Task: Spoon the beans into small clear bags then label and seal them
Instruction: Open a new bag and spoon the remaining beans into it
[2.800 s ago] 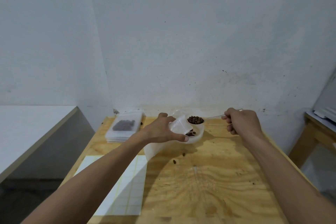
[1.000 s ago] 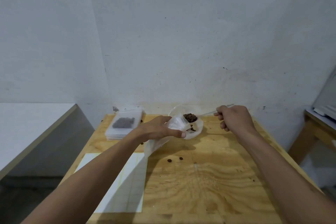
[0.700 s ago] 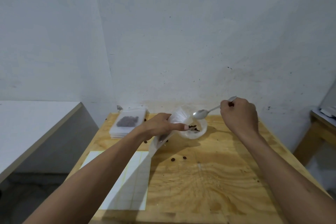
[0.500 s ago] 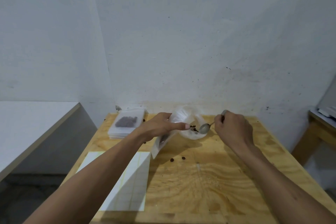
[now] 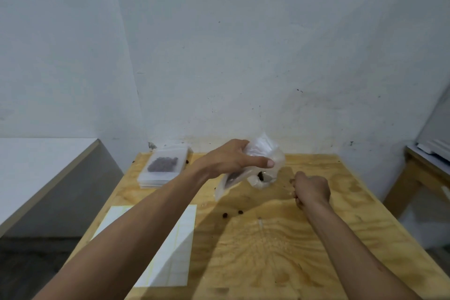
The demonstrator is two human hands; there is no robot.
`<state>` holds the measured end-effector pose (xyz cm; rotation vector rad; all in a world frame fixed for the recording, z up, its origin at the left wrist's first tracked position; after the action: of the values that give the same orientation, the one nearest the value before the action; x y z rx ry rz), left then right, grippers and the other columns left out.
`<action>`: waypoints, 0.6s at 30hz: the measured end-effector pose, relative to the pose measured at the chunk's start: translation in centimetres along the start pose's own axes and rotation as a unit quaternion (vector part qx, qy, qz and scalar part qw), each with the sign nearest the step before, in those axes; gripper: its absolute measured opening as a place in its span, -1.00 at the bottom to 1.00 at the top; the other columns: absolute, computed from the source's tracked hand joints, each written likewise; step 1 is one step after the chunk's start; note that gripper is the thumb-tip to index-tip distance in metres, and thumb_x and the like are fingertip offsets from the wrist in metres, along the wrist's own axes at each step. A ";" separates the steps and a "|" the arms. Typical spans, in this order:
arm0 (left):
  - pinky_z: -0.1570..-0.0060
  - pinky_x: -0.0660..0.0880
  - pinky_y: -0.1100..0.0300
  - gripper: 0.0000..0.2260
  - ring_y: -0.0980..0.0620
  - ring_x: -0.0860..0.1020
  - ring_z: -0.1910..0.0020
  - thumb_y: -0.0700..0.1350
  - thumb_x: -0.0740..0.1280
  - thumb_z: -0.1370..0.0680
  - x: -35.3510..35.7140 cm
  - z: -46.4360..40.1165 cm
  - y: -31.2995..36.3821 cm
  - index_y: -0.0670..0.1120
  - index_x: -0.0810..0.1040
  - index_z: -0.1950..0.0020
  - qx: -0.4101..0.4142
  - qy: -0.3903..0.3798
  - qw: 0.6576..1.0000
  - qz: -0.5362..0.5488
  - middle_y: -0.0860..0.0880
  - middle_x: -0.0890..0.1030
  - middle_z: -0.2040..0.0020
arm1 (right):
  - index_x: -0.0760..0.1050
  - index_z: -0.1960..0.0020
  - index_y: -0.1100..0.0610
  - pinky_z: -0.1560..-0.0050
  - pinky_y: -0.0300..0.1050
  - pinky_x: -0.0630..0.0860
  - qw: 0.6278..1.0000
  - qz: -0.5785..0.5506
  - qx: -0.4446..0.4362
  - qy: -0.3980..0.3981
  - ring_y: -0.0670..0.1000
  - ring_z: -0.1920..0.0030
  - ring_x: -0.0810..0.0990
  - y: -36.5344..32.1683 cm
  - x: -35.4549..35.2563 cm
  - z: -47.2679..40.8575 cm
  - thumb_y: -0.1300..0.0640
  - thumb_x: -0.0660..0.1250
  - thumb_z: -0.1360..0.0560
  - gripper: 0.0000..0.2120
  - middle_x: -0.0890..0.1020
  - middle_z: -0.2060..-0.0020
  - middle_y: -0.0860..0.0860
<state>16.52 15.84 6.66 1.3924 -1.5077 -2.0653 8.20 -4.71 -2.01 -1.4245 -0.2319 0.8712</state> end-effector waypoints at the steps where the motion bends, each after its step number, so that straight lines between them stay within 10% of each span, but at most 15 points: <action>1: 0.32 0.26 0.26 -0.58 0.20 0.32 0.49 0.19 0.55 -0.44 -0.4 0.1 -0.4 0.01 0.38 0.30 -0.005 0.004 1.000 0.001 0.19 0.34 0.45 | 0.67 0.14 0.32 0.33 -0.03 0.46 1.000 -0.019 0.006 -0.010 0.13 0.46 0.49 0.3 0.0 0.1 0.13 0.24 -0.57 -0.68 0.61 0.44 0.15; 9: 0.30 0.24 0.23 -0.57 0.13 0.34 0.46 0.20 0.54 -0.44 -2.8 1.3 -4.6 -0.03 0.39 0.29 -0.070 0.022 0.997 -0.024 0.08 0.36 0.40 | 0.66 0.20 0.23 0.33 0.00 0.46 0.997 -0.046 -0.038 -0.046 0.09 0.43 0.51 -1.2 -0.3 0.5 0.14 0.28 -0.57 -0.73 0.60 0.45 0.08; 18: -0.03 0.54 0.15 -0.64 0.02 0.65 -0.01 0.23 0.55 -0.40 -2.5 2.0 -7.0 0.04 0.65 -0.04 -0.077 0.001 0.996 -0.052 0.05 0.70 0.01 | 0.64 0.36 0.16 0.28 0.03 0.51 0.988 -0.023 -0.154 -0.024 0.12 0.45 0.57 -7.2 -2.1 1.0 0.09 0.30 -0.51 -0.68 0.62 0.50 0.05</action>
<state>18.52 21.83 2.27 1.4411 -1.2701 -2.1891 8.89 -4.61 5.49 -1.6777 -0.4498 0.8583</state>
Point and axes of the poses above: each hand's wrist, its own z-axis away from the middle knuckle, its own x-axis out of the palm, y = z × x, the point moved 8 cm from there along -z, towards the middle knuckle
